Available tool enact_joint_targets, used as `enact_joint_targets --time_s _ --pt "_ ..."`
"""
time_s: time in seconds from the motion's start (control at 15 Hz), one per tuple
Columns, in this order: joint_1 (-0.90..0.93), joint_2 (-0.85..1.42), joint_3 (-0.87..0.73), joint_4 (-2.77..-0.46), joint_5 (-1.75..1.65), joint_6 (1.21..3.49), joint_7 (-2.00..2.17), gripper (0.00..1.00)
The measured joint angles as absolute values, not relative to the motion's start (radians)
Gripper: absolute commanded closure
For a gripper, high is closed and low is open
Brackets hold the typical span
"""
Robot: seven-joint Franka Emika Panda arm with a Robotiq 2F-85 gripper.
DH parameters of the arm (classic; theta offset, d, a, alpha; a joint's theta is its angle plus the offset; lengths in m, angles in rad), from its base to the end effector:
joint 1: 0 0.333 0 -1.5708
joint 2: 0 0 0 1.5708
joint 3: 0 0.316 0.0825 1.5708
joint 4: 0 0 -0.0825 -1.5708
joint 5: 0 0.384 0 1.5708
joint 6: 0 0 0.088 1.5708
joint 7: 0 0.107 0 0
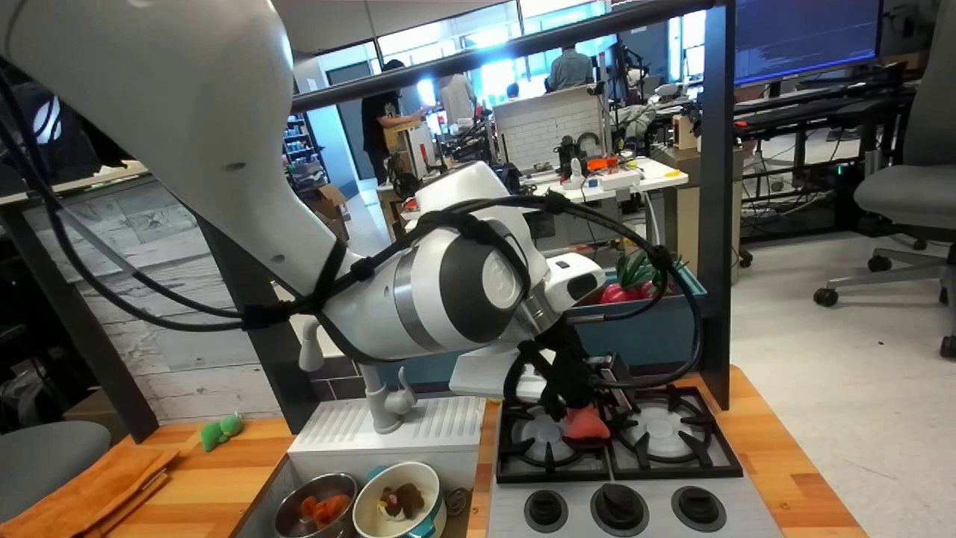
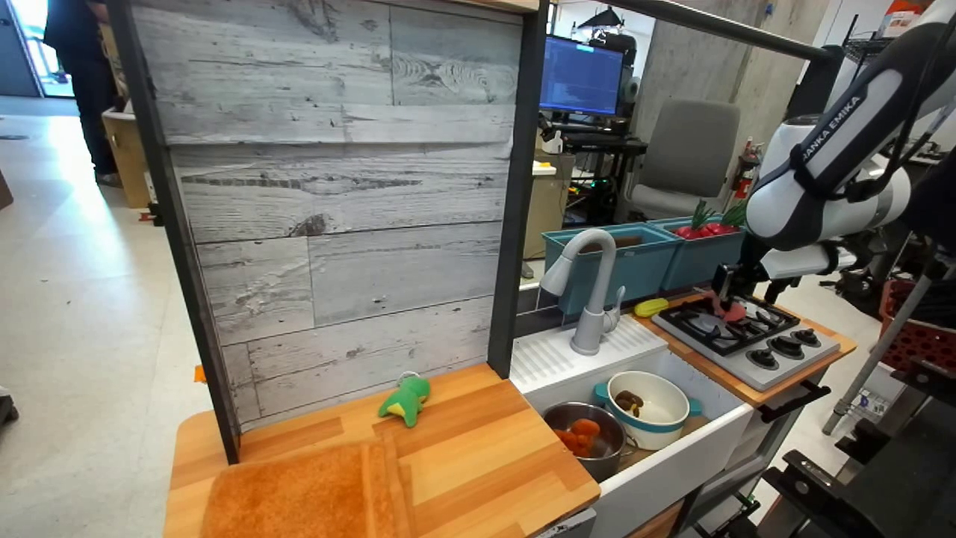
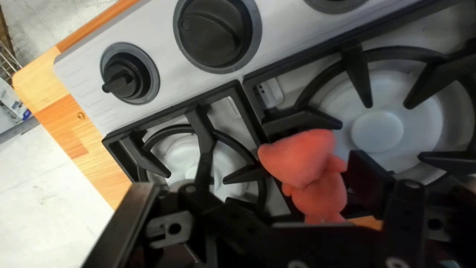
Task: Put each plushy on the counter in a pot inside the sink and then move the plushies on the stove to the counter
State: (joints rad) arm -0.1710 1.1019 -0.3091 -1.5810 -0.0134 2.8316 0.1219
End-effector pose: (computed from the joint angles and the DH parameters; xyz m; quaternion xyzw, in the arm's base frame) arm 0.6131 -0.2894 0.0267 0.9671 -0.1963 0.0688 0.1463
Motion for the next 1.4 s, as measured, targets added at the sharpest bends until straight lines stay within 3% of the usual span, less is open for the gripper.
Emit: enact_joint_targets --time_s 0.53,1.0,1.4 --pt "-0.249 1.155 -0.229 -1.470 -0.009 2.830 0.118 0.98" --pt "-0.350 1.129 -0.104 -1.483 0.008 2.806 0.014 0.97" --pt "-0.445 0.935 0.111 -1.767 0.009 2.812 -0.260 0.97"
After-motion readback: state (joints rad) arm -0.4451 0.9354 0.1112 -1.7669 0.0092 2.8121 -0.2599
